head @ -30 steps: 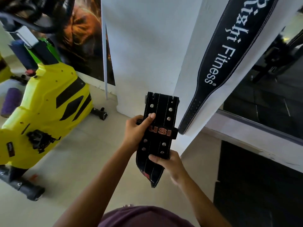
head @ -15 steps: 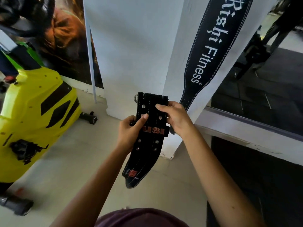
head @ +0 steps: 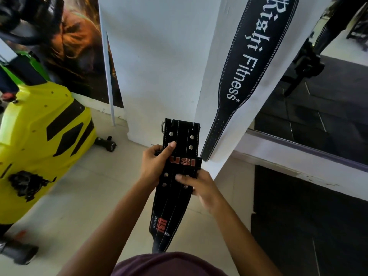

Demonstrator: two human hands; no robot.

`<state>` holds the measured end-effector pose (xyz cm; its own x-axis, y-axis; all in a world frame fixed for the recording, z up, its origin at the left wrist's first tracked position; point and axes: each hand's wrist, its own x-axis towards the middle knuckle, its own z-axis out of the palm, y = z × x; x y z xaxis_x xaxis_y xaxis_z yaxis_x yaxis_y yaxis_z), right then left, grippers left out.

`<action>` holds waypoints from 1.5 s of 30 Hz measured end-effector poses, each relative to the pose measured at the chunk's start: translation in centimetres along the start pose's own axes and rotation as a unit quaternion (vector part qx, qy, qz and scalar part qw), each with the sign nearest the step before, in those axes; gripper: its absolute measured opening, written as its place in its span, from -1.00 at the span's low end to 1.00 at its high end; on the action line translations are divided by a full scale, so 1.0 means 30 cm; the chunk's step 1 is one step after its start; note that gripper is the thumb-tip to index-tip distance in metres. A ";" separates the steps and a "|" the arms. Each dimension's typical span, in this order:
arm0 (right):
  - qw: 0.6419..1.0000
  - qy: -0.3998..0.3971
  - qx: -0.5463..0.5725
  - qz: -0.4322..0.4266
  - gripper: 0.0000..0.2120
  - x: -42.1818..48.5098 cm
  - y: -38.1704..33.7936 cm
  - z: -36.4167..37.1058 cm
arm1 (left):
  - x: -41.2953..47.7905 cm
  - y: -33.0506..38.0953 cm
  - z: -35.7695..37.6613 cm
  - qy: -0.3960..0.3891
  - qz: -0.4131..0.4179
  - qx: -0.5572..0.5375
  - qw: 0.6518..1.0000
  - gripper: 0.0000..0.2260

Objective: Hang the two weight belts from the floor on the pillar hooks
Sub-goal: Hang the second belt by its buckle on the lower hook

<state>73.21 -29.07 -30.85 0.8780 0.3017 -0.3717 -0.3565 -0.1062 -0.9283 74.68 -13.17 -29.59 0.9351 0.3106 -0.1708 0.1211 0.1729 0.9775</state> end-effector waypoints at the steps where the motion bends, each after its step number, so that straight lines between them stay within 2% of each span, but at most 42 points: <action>1: 1.000 0.022 0.017 -0.014 -0.64 0.006 -0.019 -0.008 | -0.005 -0.005 0.002 -0.011 -0.008 0.001 1.000 -0.39; 4: 0.996 0.072 0.019 -0.047 -0.67 0.015 -0.063 -0.023 | -0.008 0.012 0.011 -0.043 -0.038 0.000 0.998 -0.44; 9: 0.993 0.093 0.028 -0.073 -0.67 -0.010 -0.061 -0.016 | 0.062 0.163 0.021 -0.097 -0.056 0.023 0.993 -0.64; 13: 0.987 0.117 0.065 -0.092 -0.73 -0.024 -0.082 -0.008 | 0.086 0.209 0.015 -0.178 -0.037 0.089 0.979 -0.79; 14: 0.984 0.126 0.074 -0.098 -0.74 -0.024 -0.094 -0.012 | 0.074 0.186 0.013 -0.197 -0.039 0.085 0.976 -0.79; 17: 0.976 0.154 0.091 -0.120 -0.75 -0.014 -0.137 -0.037 | -0.001 0.066 0.000 -0.227 -0.085 0.048 0.969 -0.63; 20: 0.974 0.164 0.097 -0.124 -0.74 -0.010 -0.161 -0.067 | -0.082 -0.045 -0.022 -0.271 -0.092 0.080 0.955 -0.66; 24: 0.976 0.164 0.089 -0.113 -0.76 -0.023 -0.154 -0.071 | -0.097 -0.053 -0.016 -0.256 -0.049 0.050 0.964 -0.71; 26: 0.978 0.158 0.082 -0.106 -0.76 -0.029 -0.136 -0.059 | -0.069 -0.005 0.002 -0.216 -0.022 0.027 0.976 -0.69; 29: 0.982 0.147 0.068 -0.097 -0.77 -0.041 -0.113 -0.046 | -0.014 0.075 0.021 -0.138 0.015 0.001 0.990 -0.77; 31: 0.984 0.139 0.057 -0.092 -0.77 -0.051 -0.101 -0.039 | 0.026 0.113 0.019 -0.124 0.038 0.005 0.992 -0.74; 35: 0.985 0.142 0.056 -0.083 -0.75 -0.068 -0.098 -0.042 | 0.044 0.129 0.010 -0.182 0.047 0.044 0.981 -0.67; 38: 0.982 0.154 0.066 -0.084 -0.77 -0.070 -0.101 -0.057 | -0.011 0.085 0.005 -0.235 0.012 0.053 0.971 -0.68; 42: 0.980 0.167 0.078 -0.071 -0.77 -0.077 -0.105 -0.069 | -0.098 -0.024 -0.023 -0.266 -0.049 0.119 0.955 -0.74; 45: 0.982 0.159 0.075 -0.062 -0.76 -0.089 -0.103 -0.075 | -0.126 -0.059 -0.025 -0.284 -0.062 0.084 0.953 -0.66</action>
<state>72.69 -31.67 -27.01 0.9643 -0.0106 -0.2646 -0.2635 0.0614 -0.9627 70.69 -13.96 -30.78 0.9342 -0.2663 -0.2373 0.2485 0.0087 0.9686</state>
